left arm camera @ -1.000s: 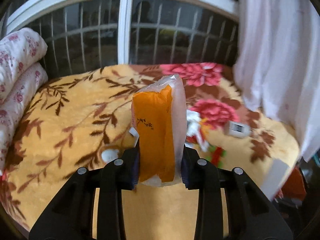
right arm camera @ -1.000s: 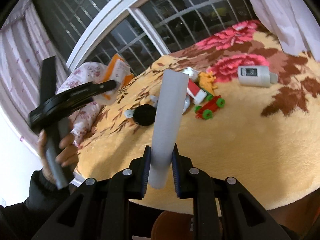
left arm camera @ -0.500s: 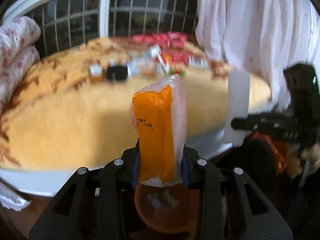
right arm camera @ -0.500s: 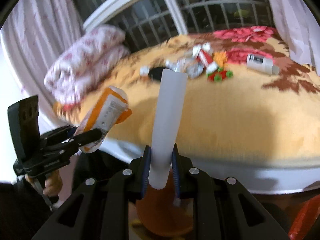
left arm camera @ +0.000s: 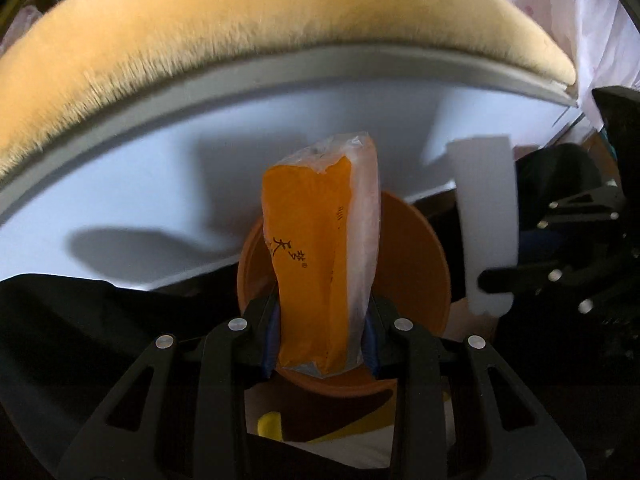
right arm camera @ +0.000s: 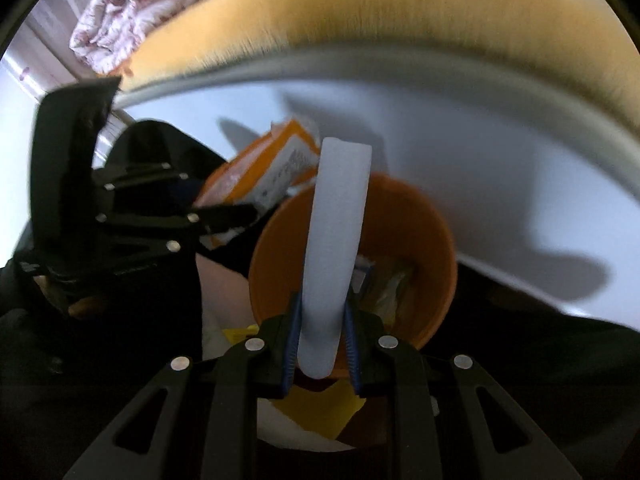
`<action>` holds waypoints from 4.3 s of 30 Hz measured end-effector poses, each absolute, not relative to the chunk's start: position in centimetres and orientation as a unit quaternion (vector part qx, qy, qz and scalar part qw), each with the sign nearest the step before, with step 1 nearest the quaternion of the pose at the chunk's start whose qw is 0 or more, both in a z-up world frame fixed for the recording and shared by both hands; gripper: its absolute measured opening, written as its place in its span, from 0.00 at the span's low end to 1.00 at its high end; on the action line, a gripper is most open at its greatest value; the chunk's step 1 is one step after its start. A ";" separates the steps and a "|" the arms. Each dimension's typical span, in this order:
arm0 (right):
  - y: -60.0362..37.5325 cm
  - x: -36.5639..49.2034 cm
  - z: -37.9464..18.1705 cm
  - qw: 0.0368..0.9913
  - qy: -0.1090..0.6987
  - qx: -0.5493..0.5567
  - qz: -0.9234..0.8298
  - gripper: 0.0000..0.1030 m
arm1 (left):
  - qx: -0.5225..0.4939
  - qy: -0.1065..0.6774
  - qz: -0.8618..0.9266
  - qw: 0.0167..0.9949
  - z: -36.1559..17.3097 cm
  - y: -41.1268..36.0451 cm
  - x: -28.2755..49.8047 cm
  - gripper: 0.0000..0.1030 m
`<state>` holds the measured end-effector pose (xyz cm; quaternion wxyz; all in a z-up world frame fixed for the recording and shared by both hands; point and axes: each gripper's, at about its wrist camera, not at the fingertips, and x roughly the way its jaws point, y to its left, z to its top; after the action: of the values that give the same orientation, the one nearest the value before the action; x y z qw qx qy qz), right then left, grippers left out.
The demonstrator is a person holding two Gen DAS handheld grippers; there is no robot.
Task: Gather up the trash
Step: 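Move both grippers over the orange bucket and release the tube and wrapper, then grasp the black ball with the right gripper while the left grasps the brown tape roll, then lower both grippers over the orange bucket and open them to drop the items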
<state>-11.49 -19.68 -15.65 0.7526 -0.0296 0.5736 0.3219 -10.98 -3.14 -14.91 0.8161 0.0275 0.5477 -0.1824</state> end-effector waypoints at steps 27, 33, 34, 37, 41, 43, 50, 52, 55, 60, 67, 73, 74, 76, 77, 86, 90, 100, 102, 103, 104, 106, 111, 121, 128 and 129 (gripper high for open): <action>-18.1 -7.5 -24.1 0.706 0.659 -0.003 0.258 0.58 | 0.060 0.670 -0.132 0.728 -22.5 -5.2 -6.4 0.66; -19.2 -8.6 -22.5 0.723 0.641 0.004 0.257 0.58 | 0.054 0.664 -0.139 0.733 -22.1 -4.6 -7.4 0.67; -19.4 -8.8 -21.9 0.727 0.636 0.007 0.257 0.58 | 0.050 0.662 -0.143 0.734 -21.7 -4.5 -7.5 0.67; -19.8 -9.1 -19.8 0.742 0.617 0.011 0.263 0.58 | 0.039 0.650 -0.158 0.742 -20.2 -4.1 -9.0 0.67; -20.7 -9.8 -14.5 0.769 0.570 0.011 0.289 0.58 | 0.035 0.604 -0.178 0.776 -16.0 -3.1 -9.9 0.67; -21.2 -9.9 -11.1 0.786 0.537 0.016 0.306 0.58 | 0.031 0.567 -0.184 0.802 -12.8 -2.4 -10.1 0.67; -19.6 -4.1 -1.7 0.826 0.445 0.030 0.343 0.58 | 0.005 0.448 -0.150 0.881 -3.9 0.2 -8.3 0.75; -17.9 -1.6 -0.3 0.837 0.427 0.021 0.342 0.58 | -0.001 0.427 -0.125 0.896 -3.0 0.6 -7.4 0.75; -15.3 2.9 1.4 0.840 0.417 0.010 0.346 0.58 | -0.019 0.415 -0.104 0.904 -2.7 2.2 -6.2 0.75; -10.0 9.5 1.4 0.848 0.404 -0.023 0.342 0.74 | -0.050 0.416 -0.083 0.904 -2.8 4.3 -5.0 0.75; -6.6 16.3 -1.3 0.842 0.441 -0.024 0.309 0.74 | -0.068 0.415 -0.069 0.905 -3.1 6.7 -4.3 0.75; -4.6 17.8 -3.4 0.848 0.454 -0.041 0.269 0.75 | -0.069 0.413 -0.068 0.906 -3.2 6.8 -3.8 0.75; -4.4 18.0 -3.8 0.848 0.458 -0.049 0.262 0.56 | -0.068 0.413 -0.067 0.906 -3.2 6.8 -3.8 0.75; -4.5 18.3 -4.4 0.845 0.469 -0.047 0.251 0.50 | -0.069 0.413 -0.065 0.906 -3.2 6.9 -3.6 0.75; -5.0 18.1 -4.2 0.847 0.468 -0.034 0.251 0.48 | -0.072 0.413 -0.064 0.906 -3.1 7.0 -3.5 0.75; -13.2 8.7 0.9 0.877 0.387 0.041 0.280 0.48 | -0.094 0.421 -0.055 0.900 -1.5 7.9 3.3 0.75; -18.3 4.7 2.0 0.898 0.358 0.056 0.250 0.49 | -0.086 0.430 -0.042 0.898 -1.4 6.9 7.9 0.75; -26.8 -0.7 0.5 0.906 0.365 0.103 0.190 0.49 | -0.055 0.460 0.017 0.886 -3.3 4.6 16.0 0.72; -27.2 -0.9 0.0 0.905 0.368 0.103 0.187 0.50 | -0.039 0.466 0.028 0.883 -4.1 4.4 17.3 0.45; -27.4 -0.9 -0.3 0.904 0.370 0.106 0.186 0.50 | -0.035 0.472 0.032 0.880 -4.5 4.4 17.7 0.37; -27.6 -1.0 -0.7 0.903 0.372 0.112 0.184 0.50 | -0.031 0.473 0.037 0.880 -5.1 4.3 18.1 0.36; -27.9 -1.1 -1.1 0.902 0.373 0.119 0.183 0.50 | -0.023 0.461 0.042 0.886 -5.1 4.1 18.0 0.30; -27.4 -1.6 -1.5 0.899 0.372 0.132 0.191 0.49 | -0.028 0.441 0.051 0.896 -4.1 4.2 16.5 0.25; -24.9 -5.4 -1.2 0.888 0.382 0.111 0.231 0.50 | 0.010 0.416 -0.006 0.909 -1.6 0.2 4.3 0.25; -23.0 -9.4 -3.4 0.874 0.408 0.083 0.252 0.50 | 0.025 0.411 -0.066 0.909 -1.8 -2.7 -5.4 0.25; -22.9 -9.8 -3.7 0.872 0.410 0.080 0.253 0.50 | 0.024 0.418 -0.073 0.905 -2.5 -2.9 -6.7 0.25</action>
<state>-9.85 -22.90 -3.69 0.8725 0.0801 0.4100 0.2534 -6.67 -2.92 -2.46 0.9050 0.0238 0.4183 -0.0731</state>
